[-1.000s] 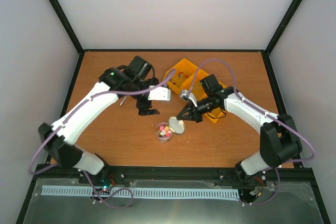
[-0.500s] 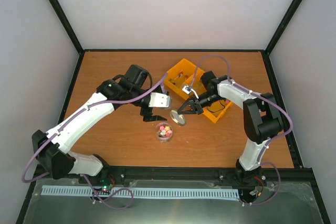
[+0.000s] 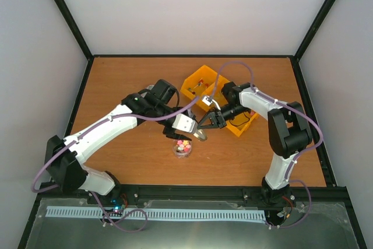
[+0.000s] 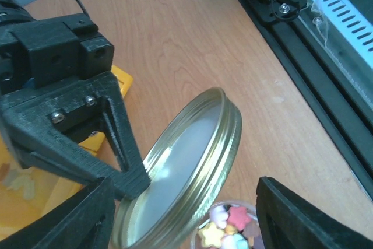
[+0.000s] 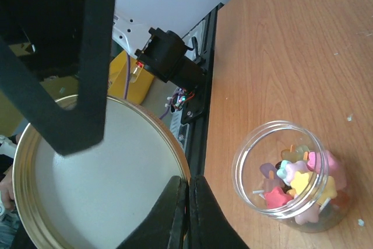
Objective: Pack the candies
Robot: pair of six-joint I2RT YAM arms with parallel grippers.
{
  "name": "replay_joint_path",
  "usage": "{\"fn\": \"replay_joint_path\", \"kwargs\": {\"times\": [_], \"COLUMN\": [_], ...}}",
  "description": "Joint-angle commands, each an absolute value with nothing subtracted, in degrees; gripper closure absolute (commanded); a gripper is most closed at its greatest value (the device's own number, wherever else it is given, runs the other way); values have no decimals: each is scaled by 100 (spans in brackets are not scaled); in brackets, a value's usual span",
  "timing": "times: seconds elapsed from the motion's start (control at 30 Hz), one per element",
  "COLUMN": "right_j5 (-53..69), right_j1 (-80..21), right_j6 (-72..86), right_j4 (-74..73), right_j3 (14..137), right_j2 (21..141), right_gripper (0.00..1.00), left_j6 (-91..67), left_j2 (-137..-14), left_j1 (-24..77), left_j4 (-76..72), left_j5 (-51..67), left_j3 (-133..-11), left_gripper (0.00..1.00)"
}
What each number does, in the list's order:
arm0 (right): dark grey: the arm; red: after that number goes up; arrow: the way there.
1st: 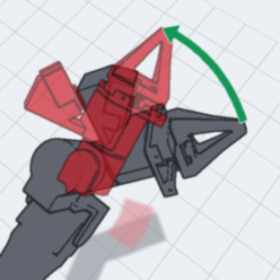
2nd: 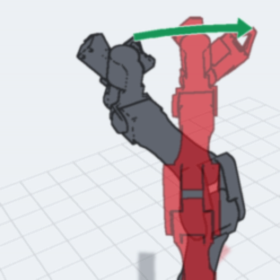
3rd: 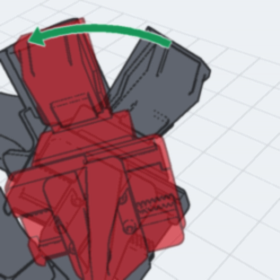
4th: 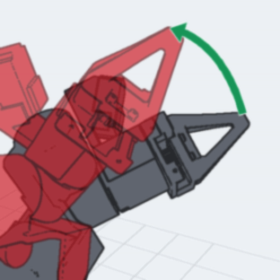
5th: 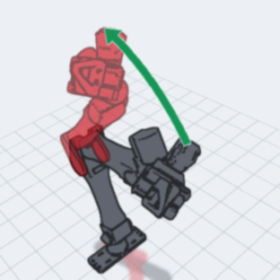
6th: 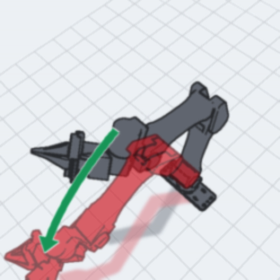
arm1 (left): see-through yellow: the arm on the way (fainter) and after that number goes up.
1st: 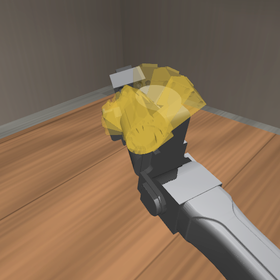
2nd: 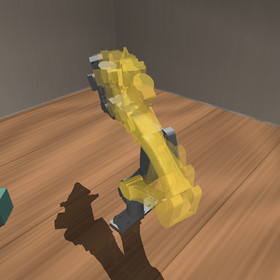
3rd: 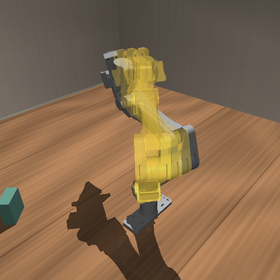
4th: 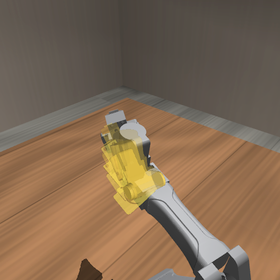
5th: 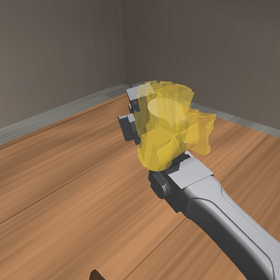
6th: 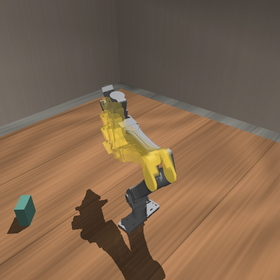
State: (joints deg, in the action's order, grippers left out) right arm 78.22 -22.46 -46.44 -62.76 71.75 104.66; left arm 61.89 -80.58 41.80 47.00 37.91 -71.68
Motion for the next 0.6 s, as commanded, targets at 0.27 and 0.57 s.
{"fn": "replay_joint_path", "kwargs": {"times": [0.27,0.57], "right_j5": [8058,7941], "right_j1": [-2383,-1615], "right_j6": [-5005,-4312], "right_j4": [-6599,-5776], "right_j3": [7327,7260], "right_j2": [10490,10138], "right_gripper": [97,60], "left_j6": [5705,4509], "left_j2": [-8116,-7909], "left_j1": [4417,4039], "left_j4": [4238,4448], "left_j5": [3743,4397], "left_j3": [-7139,-7043], "left_gripper": [79,92]}}
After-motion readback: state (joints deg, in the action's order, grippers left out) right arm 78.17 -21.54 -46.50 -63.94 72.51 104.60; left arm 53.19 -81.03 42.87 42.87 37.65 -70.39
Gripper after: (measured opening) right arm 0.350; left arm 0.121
